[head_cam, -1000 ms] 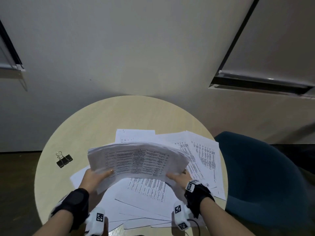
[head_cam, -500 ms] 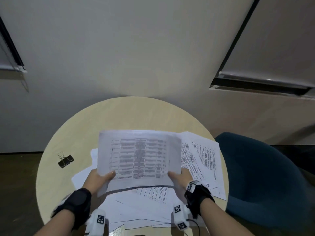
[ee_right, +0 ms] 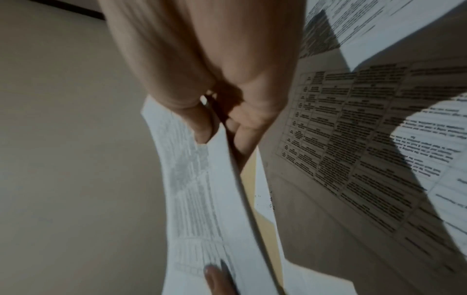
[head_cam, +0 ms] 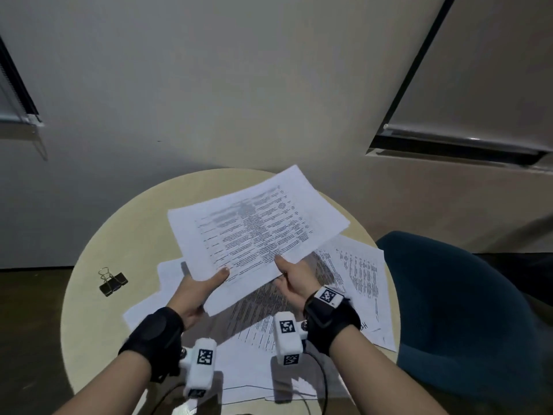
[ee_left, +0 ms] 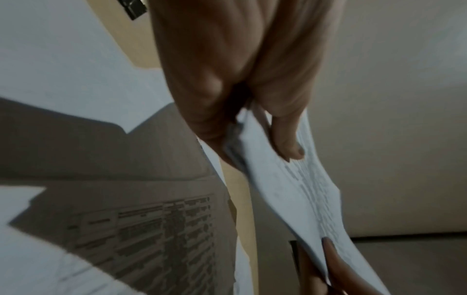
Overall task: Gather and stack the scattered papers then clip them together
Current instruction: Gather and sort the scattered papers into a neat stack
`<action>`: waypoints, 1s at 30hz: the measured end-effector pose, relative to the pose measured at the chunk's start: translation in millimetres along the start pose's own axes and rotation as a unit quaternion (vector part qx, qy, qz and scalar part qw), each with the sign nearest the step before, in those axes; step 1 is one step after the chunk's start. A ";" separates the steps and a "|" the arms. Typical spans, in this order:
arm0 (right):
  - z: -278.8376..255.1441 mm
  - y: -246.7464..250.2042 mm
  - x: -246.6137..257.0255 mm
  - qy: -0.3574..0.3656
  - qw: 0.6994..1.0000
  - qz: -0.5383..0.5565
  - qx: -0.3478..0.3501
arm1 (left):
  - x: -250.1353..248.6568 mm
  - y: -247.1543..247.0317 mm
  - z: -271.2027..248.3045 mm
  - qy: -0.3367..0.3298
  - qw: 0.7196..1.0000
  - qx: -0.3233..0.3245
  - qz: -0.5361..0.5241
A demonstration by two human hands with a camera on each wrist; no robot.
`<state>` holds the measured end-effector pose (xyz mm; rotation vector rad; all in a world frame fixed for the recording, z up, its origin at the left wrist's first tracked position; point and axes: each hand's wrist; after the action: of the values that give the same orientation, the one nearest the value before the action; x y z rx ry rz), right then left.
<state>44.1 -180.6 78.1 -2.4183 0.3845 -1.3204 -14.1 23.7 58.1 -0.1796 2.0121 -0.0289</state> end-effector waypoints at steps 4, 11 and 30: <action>3.1 19.3 6.4 -0.035 0.996 -0.080 -0.025 | 7.0 42.1 -4.6 0.047 0.992 0.030 -0.116; 4.0 26.9 -1.4 -0.091 0.854 -0.506 0.080 | 42.0 82.4 0.5 0.141 0.989 0.015 0.049; 14.6 62.6 -65.6 -0.106 0.899 -0.358 -0.228 | 108.9 89.4 16.1 0.168 0.950 -0.163 0.205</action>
<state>17.8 -208.0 -5.6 -3.2507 -0.3452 -1.2968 -55.9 97.7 -55.3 0.0429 2.3480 0.5759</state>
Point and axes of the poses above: each hand's wrist, its own z-axis towards the middle knuckle, its own y-axis out of the back of the hand, x = y × z, and after that the axes turned 10 degrees about z, right-handed
